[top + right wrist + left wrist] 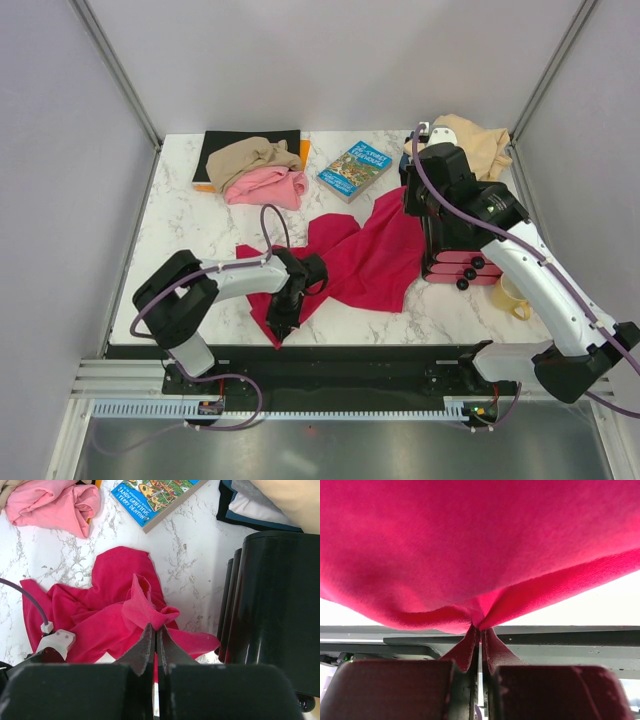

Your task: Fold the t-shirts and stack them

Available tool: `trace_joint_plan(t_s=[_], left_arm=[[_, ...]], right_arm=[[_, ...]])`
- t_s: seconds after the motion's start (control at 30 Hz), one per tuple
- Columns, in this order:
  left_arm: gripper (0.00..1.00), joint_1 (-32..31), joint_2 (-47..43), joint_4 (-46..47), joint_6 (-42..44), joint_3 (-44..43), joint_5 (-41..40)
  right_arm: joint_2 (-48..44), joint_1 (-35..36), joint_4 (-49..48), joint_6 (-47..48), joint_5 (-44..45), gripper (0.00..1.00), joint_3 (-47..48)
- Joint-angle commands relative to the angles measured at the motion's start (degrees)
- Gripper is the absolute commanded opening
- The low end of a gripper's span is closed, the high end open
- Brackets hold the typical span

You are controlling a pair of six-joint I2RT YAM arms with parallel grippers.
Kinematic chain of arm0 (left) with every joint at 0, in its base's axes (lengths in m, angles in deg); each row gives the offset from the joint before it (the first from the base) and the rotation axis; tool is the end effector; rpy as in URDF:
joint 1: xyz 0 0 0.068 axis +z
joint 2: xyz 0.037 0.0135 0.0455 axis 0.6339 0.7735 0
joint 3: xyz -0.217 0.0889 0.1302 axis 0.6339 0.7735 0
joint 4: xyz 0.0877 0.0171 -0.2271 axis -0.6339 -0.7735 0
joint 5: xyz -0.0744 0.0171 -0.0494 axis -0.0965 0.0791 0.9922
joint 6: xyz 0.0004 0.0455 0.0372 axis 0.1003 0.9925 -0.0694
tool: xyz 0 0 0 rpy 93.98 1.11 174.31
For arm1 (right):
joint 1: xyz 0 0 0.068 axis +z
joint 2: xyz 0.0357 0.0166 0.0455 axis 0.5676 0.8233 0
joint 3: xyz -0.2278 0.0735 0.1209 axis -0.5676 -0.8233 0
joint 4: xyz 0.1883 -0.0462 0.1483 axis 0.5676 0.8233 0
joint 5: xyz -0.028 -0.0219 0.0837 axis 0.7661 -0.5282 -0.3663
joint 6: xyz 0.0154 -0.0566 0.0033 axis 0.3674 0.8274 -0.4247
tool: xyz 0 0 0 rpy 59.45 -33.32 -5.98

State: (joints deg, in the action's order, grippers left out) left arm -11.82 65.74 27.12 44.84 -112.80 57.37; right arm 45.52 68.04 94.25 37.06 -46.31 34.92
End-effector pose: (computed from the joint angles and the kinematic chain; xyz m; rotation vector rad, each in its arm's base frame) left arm 0.1462 -0.1829 0.1431 -0.2831 -3.0053 -0.1425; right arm 0.2098 0.1243 0.4062 -0.0170 2.1861 0.2539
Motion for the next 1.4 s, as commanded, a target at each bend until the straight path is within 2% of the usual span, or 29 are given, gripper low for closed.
trace_joint_plan(t_s=[0.0, 0.13, 0.23, 0.37, 0.47, 0.67, 0.87, 1.03, 1.23, 1.37], left_arm=[[0.02, -0.35, -1.85, 1.97, -2.40, 0.88, -5.62], [0.02, 0.00, -7.82, -5.13, -5.21, -4.73, -12.21], [0.02, 1.84, -12.83, -9.71, -7.23, -12.64, -18.71], [0.02, 8.51, -18.01, -17.09, -9.17, -26.24, -24.60], [0.02, 12.90, -18.64, -21.92, -9.87, -34.15, -28.82], [0.02, 23.79, -19.25, -25.81, -5.84, -42.18, -32.96], [0.02, 31.90, -21.63, -25.81, -2.31, -45.26, -34.54], [0.02, 34.02, -21.98, -24.94, 0.49, -45.44, -33.06], [0.02, 33.93, -19.09, -22.92, 3.48, -35.97, -22.25], [0.02, 33.84, -17.85, -18.71, 5.33, -24.10, -15.93]], right_arm=[[0.33, -0.67, -0.36, 0.43, 0.78, 0.00, 2.03], [0.51, -1.46, -0.27, 1.22, 1.74, 0.00, 2.73], [0.86, -2.69, -0.01, 1.84, 2.45, 0.00, 4.31], [0.95, -3.22, 0.08, 2.28, 4.38, 0.00, 6.60], [1.12, -3.57, -0.01, 2.71, 6.49, 0.00, 8.97], [1.74, -4.10, -0.18, 5.61, 12.64, 0.00, 14.86], [1.22, -5.06, -0.36, 6.41, 19.22, 0.00, 19.52], [-0.11, -5.24, -1.24, 5.71, 16.35, 0.00, 19.17], [-0.63, -5.24, 1.04, 2.55, 7.56, 0.00, 16.45], [-0.55, -5.33, 4.28, 1.14, 3.86, 0.00, 13.55]])
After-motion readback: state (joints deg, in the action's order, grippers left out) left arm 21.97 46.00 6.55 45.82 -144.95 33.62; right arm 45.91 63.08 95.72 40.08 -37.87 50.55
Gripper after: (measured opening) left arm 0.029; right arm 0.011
